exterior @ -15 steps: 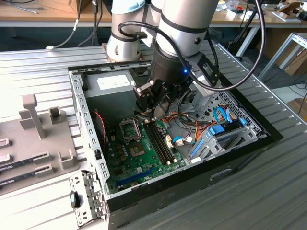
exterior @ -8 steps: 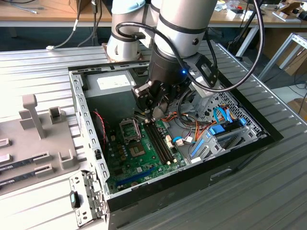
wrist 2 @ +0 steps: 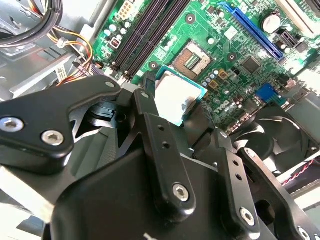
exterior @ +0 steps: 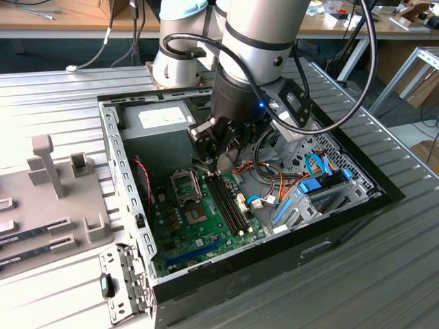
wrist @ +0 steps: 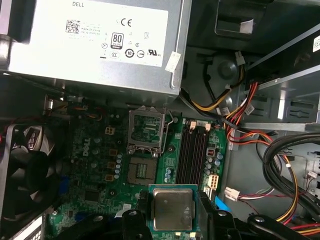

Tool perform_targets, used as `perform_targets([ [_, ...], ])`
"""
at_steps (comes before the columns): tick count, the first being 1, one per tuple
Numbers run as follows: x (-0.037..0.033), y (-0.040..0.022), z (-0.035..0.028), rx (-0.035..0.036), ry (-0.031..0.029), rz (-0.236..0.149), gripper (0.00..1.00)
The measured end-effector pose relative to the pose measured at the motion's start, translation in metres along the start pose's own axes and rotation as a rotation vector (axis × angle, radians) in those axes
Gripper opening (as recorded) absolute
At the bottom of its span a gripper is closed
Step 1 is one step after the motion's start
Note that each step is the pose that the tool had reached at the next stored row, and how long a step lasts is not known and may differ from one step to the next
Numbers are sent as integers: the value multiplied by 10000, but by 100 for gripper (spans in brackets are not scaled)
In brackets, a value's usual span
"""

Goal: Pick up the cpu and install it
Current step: 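Place the cpu into insertion slot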

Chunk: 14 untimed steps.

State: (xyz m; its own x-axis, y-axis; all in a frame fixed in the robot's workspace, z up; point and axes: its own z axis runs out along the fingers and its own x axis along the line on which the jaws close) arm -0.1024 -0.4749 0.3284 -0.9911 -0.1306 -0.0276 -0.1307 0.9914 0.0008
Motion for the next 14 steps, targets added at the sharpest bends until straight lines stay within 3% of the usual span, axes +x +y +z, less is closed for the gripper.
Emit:
perform_targets([
  [14,60,-34,4,-1,0,0,47],
])
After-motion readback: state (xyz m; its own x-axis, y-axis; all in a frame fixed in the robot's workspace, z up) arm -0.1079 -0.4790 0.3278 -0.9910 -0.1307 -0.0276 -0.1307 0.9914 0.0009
